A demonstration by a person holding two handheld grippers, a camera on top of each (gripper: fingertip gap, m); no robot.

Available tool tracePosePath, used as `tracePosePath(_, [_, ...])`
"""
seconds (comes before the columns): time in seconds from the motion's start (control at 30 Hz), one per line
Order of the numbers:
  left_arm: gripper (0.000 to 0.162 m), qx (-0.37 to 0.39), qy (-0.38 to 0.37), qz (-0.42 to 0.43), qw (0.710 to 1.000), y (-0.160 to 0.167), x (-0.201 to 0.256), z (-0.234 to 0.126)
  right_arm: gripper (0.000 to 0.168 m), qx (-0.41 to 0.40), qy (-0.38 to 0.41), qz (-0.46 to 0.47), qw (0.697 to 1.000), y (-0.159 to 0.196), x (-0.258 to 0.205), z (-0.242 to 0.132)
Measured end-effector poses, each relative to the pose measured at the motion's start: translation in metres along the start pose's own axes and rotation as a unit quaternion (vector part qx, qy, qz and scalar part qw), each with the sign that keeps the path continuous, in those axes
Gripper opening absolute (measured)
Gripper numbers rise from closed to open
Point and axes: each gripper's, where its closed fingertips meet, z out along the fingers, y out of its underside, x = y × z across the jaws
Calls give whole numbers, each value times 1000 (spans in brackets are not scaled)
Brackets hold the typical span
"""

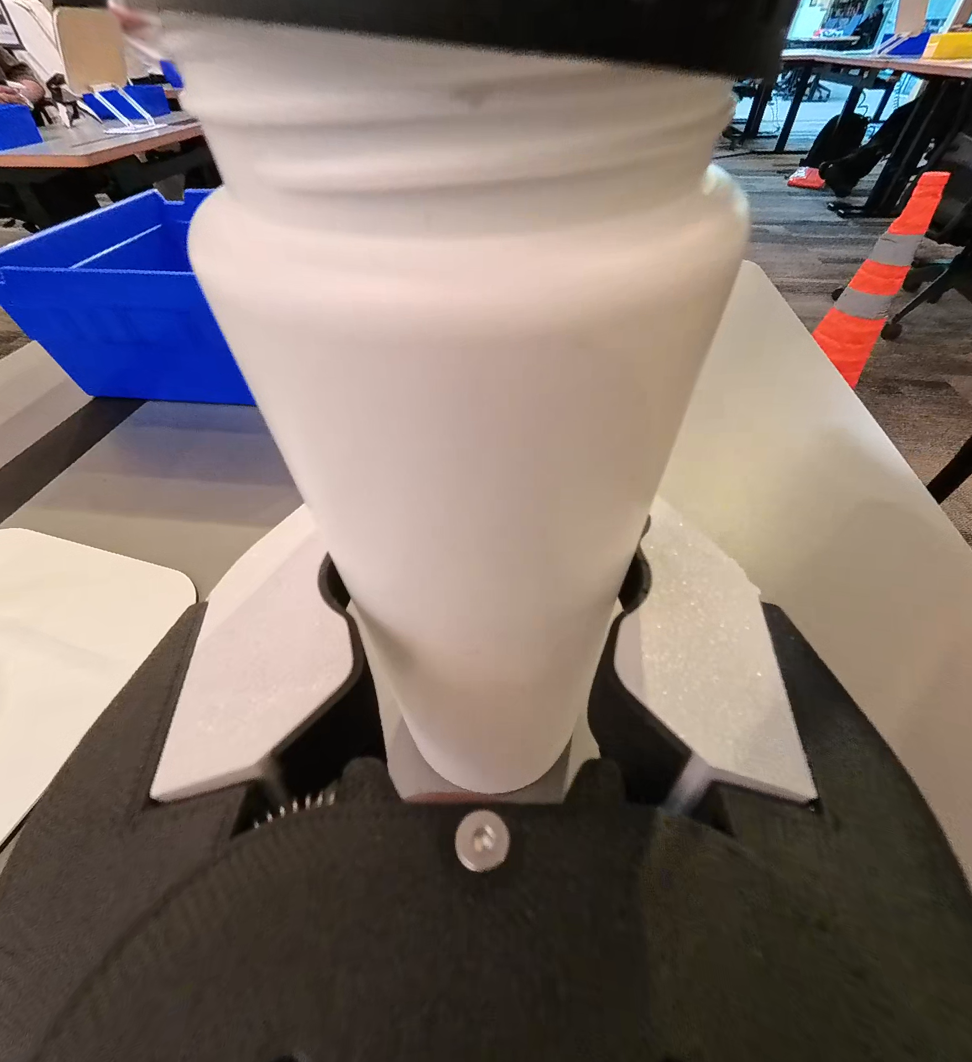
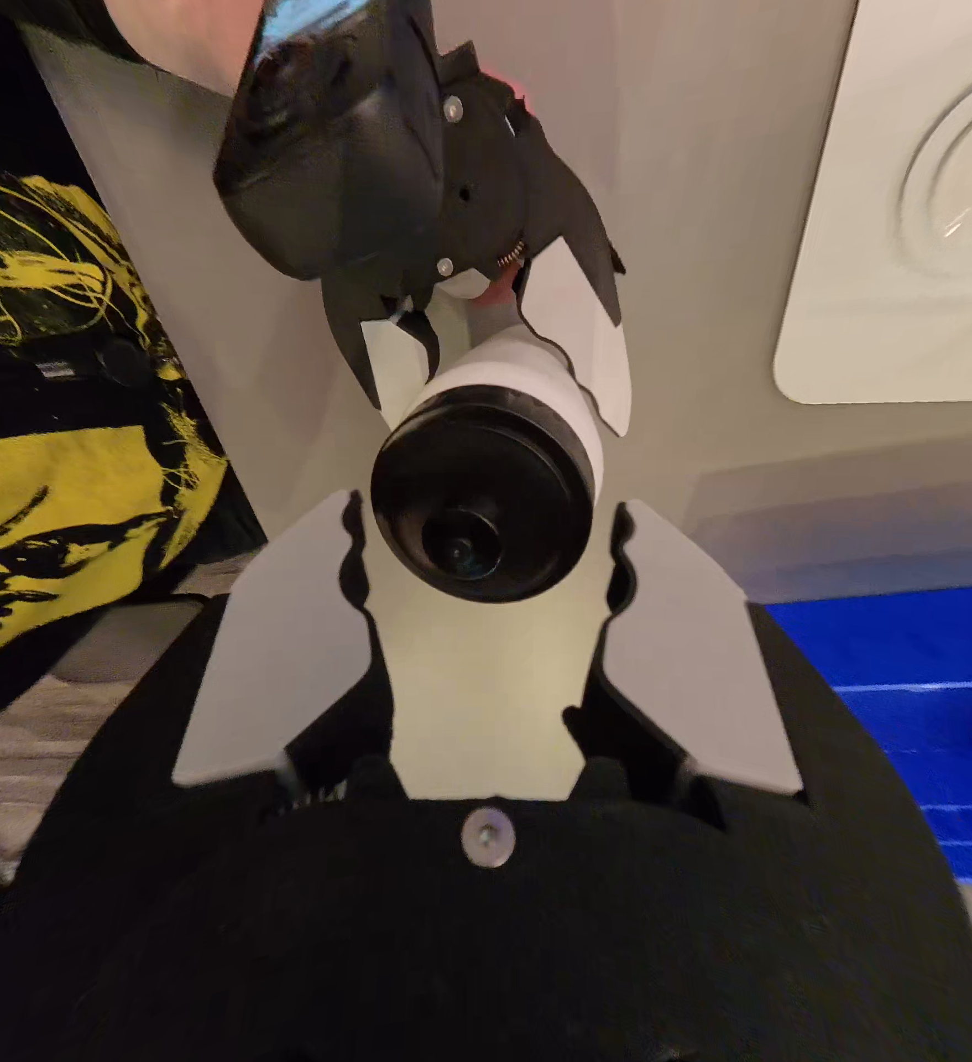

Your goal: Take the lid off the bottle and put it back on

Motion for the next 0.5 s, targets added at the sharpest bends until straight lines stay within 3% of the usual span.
tracePosePath(0.03, [93,0,0,-1,1000,0,0,0,74,0,-11,9,1000,2,-1,3])
tracePosePath(0.33, [93,0,0,-1,1000,0,0,0,75,-87,75,-152,982,5,3,-2])
tracePosePath(0.5, [93,-1,0,0,1000,0,0,0,75,-74,75,-153,983,2,7,-15])
